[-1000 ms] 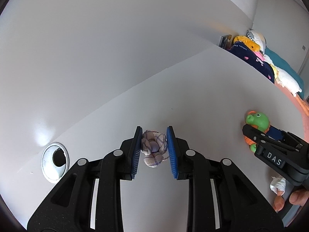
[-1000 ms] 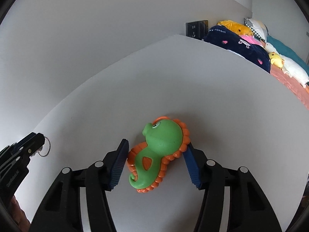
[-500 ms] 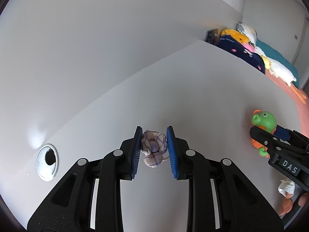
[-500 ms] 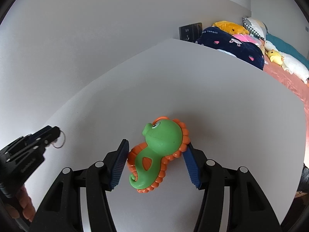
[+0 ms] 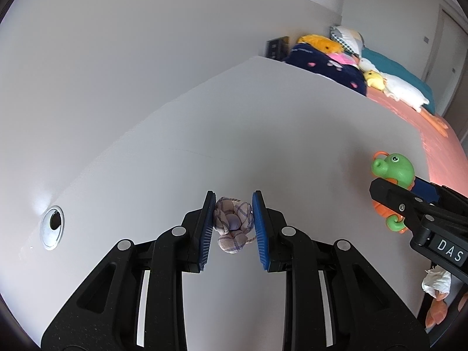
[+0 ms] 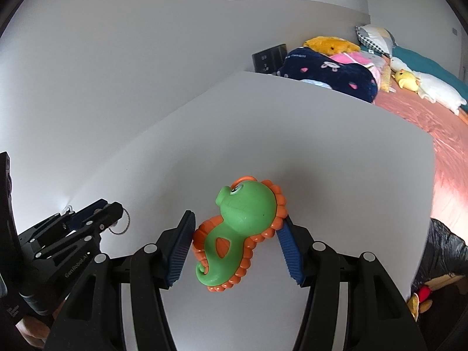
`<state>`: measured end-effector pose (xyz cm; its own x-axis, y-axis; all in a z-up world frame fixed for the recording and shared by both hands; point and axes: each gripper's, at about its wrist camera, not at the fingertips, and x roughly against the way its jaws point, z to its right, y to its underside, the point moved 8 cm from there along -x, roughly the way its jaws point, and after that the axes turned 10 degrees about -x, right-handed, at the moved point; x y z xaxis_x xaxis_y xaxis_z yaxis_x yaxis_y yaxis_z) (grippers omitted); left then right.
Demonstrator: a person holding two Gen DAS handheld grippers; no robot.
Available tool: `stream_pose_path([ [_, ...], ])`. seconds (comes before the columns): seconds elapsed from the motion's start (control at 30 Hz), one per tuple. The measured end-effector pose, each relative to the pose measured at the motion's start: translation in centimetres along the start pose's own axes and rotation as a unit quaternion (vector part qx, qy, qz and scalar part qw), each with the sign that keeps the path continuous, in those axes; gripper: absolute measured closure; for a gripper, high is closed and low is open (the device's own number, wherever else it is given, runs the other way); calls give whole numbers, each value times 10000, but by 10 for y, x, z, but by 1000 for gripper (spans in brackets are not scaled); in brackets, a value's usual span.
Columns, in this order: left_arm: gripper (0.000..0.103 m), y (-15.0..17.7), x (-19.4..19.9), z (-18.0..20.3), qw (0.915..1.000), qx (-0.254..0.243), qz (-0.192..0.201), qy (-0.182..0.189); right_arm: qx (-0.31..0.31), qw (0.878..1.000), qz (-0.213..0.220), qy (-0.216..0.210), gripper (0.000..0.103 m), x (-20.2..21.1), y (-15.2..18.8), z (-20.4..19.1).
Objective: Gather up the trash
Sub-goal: 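Carry the plaid toy and green seahorse over to the black trash bag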
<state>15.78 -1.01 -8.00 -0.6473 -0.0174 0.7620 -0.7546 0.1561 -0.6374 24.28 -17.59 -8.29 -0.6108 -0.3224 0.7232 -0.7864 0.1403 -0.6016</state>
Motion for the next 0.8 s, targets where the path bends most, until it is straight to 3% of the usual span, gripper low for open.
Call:
stream_pose_path([
  [0.8, 77, -14, 23, 126, 9958, -731, 215, 510, -500, 9974, 425, 286, 45, 87, 25, 93],
])
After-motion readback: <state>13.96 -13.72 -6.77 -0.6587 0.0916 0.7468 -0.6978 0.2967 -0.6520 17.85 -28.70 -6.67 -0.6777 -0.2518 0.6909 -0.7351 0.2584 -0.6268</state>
